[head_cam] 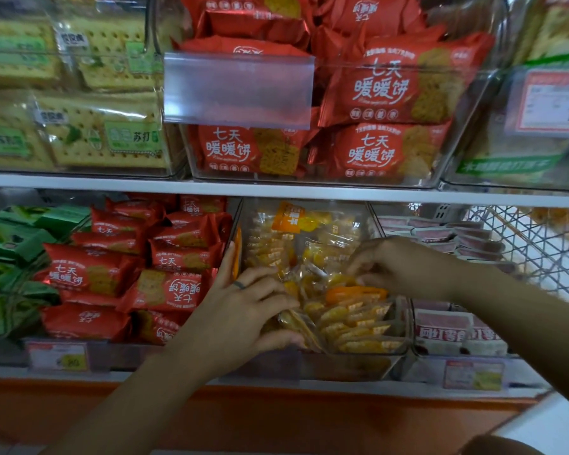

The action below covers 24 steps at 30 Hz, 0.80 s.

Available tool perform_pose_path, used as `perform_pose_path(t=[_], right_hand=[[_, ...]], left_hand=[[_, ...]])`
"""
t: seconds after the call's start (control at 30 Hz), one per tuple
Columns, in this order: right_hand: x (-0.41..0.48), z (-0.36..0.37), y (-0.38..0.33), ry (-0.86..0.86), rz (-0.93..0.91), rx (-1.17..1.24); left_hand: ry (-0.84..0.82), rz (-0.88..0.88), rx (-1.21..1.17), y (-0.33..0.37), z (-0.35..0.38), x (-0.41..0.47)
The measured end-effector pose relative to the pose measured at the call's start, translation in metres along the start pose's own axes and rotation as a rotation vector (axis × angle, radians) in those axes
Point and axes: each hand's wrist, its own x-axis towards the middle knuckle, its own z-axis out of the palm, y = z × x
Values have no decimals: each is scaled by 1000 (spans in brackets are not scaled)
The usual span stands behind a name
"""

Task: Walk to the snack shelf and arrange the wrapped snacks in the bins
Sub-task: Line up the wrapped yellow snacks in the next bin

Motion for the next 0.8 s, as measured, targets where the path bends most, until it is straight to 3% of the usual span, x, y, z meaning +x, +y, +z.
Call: perform_pose_path(t=[0.23, 0.33, 0.47, 0.57, 0.67, 0.8], right_hand=[[-4, 11, 5, -12, 76, -390], [-7, 7, 6, 188, 116, -312], [-15, -3, -4, 510, 232, 26], [-21, 3, -17, 560, 296, 455], [-30, 8, -22, 611, 315, 899], [-40, 7, -16, 770, 295, 825]], left_hand=[[15, -113, 7, 12, -7, 6], [24, -175, 79, 17, -8, 11], [-66, -250, 158, 26, -16, 26], [-219, -315, 179, 33, -24, 45], [-267, -379, 145, 33, -24, 60], [-255, -366, 160, 30, -14, 60]])
